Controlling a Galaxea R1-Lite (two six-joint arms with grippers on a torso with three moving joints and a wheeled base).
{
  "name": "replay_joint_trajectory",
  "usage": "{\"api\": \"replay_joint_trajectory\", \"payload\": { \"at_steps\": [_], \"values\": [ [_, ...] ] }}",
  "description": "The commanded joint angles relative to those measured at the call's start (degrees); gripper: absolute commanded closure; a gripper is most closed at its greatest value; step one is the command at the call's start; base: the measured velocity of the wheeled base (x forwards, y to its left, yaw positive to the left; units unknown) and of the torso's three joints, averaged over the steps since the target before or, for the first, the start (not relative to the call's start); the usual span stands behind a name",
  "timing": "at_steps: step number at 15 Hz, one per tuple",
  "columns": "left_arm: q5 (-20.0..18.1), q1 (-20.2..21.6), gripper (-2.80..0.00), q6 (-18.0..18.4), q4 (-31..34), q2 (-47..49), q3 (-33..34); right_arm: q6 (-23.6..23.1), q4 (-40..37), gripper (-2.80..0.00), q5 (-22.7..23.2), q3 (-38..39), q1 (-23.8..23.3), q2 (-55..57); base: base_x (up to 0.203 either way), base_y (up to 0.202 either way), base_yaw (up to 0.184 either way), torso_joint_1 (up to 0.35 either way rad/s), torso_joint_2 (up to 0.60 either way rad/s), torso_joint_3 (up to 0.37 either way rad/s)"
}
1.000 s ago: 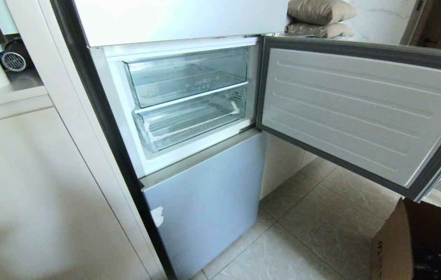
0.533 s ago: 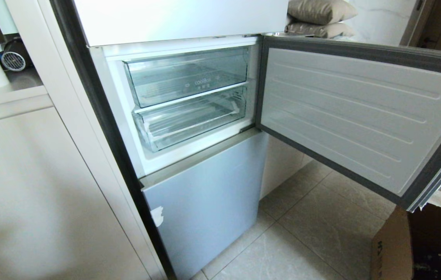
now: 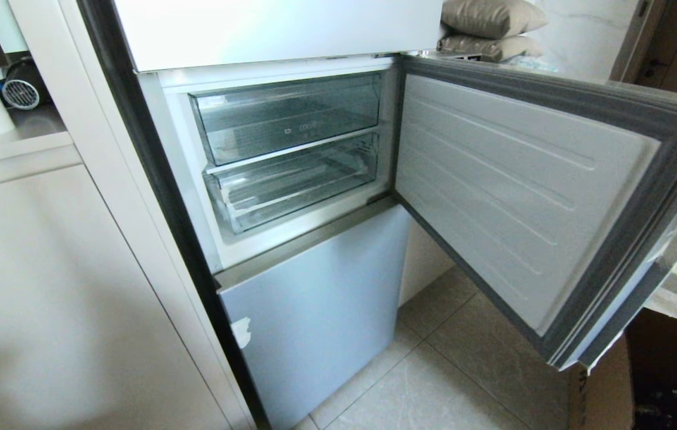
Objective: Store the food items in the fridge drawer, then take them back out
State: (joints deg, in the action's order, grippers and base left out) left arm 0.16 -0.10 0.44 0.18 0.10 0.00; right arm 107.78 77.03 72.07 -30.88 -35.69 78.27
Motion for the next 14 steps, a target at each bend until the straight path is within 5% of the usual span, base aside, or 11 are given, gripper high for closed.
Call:
{"api": "replay_joint_trajectory", "payload": {
  "at_steps": [1,3,5,7,11,14],
  "values": [
    [0.02,0.01,0.0,0.0,-0.01,-0.01,0.0,0.06,0.46,0.0,-0.06,6.18,7.57,-13.69,0.0,0.0,0.0,0.0,0.0,0.0],
    [0.02,0.01,0.0,0.0,-0.01,-0.01,0.0,-4.33,0.22,0.0,-1.31,5.94,8.3,-13.58,0.0,0.0,0.0,0.0,0.0,0.0],
    [0.02,0.01,0.0,0.0,-0.01,-0.01,0.0,-18.05,-3.81,0.0,-6.38,3.5,8.53,-7.51,0.0,0.0,0.0,0.0,0.0,0.0],
    [0.02,0.01,0.0,0.0,-0.01,-0.01,0.0,-28.03,-15.01,0.0,-18.94,-0.48,12.48,-4.6,0.0,0.0,0.0,0.0,0.0,0.0],
    [0.02,0.01,0.0,0.0,-0.01,-0.01,0.0,-51.27,-33.8,0.0,-52.19,-4.8,38.11,0.25,0.0,0.0,0.0,0.0,0.0,0.0],
    [0.02,0.01,0.0,0.0,-0.01,-0.01,0.0,-65.03,-36.12,0.0,-62.82,-8.57,52.36,9.24,0.0,0.0,0.0,0.0,0.0,0.0]
  ]
}}
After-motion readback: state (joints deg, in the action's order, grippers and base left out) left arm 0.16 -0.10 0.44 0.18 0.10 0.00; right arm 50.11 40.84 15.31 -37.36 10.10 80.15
